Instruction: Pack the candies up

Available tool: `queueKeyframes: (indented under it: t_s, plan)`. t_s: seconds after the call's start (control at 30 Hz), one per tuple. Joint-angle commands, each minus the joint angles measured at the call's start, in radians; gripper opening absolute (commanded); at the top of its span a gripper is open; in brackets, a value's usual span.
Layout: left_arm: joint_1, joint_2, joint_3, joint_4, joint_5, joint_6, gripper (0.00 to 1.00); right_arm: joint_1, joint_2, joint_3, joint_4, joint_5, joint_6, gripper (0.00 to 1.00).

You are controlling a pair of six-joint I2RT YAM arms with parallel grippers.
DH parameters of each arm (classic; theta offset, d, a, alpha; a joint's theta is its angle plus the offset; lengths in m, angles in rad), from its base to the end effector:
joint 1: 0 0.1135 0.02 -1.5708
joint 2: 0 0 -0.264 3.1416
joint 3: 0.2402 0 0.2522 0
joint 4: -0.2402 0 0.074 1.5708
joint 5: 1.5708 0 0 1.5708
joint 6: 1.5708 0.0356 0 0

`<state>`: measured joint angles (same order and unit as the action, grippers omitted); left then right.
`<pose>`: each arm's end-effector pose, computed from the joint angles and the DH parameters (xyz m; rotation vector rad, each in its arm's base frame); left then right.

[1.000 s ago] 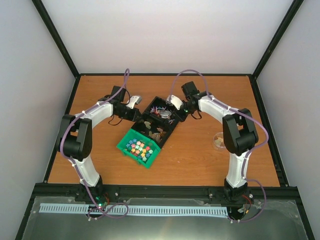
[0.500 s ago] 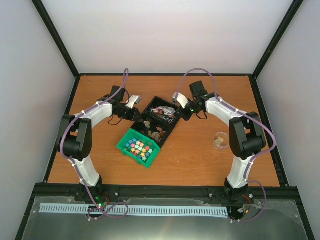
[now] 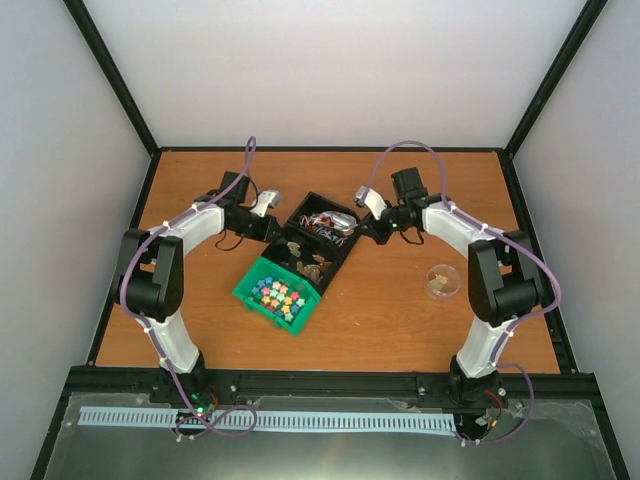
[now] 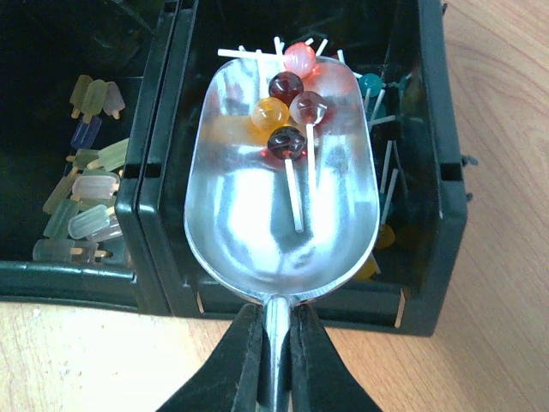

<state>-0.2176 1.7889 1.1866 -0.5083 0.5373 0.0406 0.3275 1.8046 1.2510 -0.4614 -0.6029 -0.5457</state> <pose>0.3470 -0.0954 0.1882 0.5067 2.5857 -0.7755 0.3491 0.1399 0.2048 -1.2319 2.1265 0.6805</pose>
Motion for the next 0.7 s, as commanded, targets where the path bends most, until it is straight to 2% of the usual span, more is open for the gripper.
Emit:
queueKeyframes:
  t_s: [0.0, 0.4, 0.57, 0.67]
  plan:
    - [0.022, 0.012, -0.019, 0.005, -0.04, -0.002, 0.01, -0.04, -0.066, -0.051, 0.104, -0.099, -0.022, 0.03]
    - [0.03, 0.009, -0.019, -0.009, -0.029, 0.005, 0.01, -0.082, -0.136, -0.156, 0.247, -0.256, -0.005, 0.03]
    - [0.033, 0.004, -0.018, -0.016, -0.027, 0.007, 0.02, -0.123, -0.181, -0.173, 0.249, -0.272, -0.026, 0.03]
    - [0.034, 0.005, -0.011, -0.029, -0.025, 0.014, 0.06, -0.148, -0.192, -0.136, 0.172, -0.284, -0.057, 0.03]
